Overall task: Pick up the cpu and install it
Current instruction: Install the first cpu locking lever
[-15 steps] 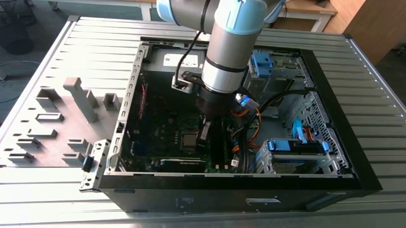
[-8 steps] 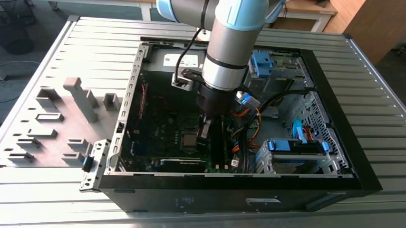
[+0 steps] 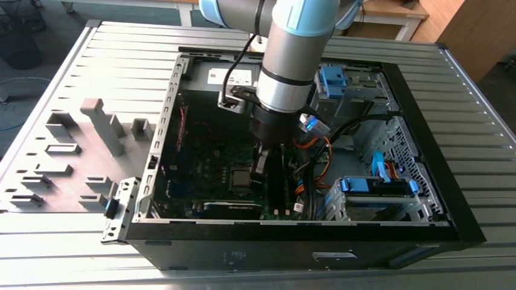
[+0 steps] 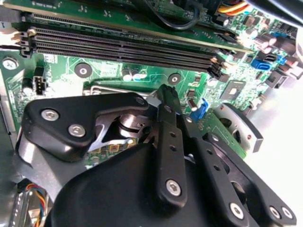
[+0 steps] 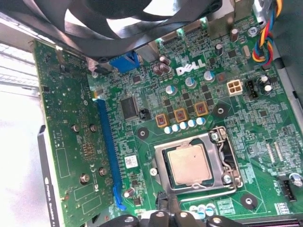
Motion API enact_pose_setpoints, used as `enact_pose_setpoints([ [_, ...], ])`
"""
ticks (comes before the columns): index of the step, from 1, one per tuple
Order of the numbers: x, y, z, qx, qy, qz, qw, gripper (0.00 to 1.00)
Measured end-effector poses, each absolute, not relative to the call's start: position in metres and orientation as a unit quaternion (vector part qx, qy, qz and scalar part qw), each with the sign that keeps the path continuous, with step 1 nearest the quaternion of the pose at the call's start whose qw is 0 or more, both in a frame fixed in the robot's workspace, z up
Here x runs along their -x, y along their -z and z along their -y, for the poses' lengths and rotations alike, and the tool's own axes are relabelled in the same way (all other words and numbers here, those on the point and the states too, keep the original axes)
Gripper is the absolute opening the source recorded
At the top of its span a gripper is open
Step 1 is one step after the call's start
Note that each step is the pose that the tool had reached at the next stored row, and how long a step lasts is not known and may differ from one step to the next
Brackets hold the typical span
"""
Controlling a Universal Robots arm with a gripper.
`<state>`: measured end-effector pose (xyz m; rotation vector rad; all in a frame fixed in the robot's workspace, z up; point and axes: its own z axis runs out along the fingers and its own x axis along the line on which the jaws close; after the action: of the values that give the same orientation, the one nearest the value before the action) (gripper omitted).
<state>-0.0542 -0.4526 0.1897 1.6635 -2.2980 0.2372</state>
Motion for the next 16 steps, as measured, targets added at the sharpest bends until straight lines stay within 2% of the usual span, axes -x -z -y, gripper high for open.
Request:
enact_pose_setpoints([
  [16, 0.0626, -0.1859, 0.4512, -0.577, -0.088, 0.800, 0.139, 0.11],
])
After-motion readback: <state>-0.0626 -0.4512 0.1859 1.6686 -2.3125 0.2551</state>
